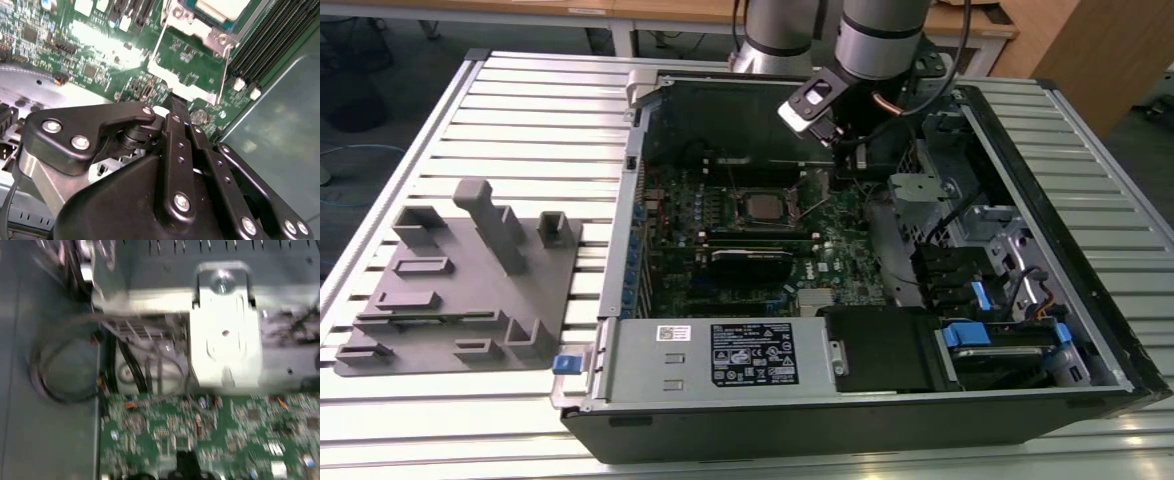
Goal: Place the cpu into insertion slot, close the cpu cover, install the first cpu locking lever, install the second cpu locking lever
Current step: 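Close the cpu cover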
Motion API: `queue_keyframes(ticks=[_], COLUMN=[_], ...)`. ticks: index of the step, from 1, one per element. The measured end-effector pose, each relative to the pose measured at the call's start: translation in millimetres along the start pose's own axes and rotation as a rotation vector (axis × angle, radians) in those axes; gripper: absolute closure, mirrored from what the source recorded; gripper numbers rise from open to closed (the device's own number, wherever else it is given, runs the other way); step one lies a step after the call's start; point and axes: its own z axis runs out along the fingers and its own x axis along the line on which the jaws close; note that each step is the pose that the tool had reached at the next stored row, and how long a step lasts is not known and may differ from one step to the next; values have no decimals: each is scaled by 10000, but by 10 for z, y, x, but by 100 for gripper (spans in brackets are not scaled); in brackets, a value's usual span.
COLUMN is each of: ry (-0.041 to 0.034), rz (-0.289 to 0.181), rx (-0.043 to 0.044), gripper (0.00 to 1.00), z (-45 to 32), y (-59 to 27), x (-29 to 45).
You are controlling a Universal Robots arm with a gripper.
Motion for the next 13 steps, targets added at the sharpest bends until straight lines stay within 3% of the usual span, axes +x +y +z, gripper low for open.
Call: queue_keyframes(ticks=[6,13], ry=[2,-31], rz=[-3,-9], rx=[-237,-419], gripper=[89,89], z=[-18,-36], y=[-272,-537], x=[-8,-15])
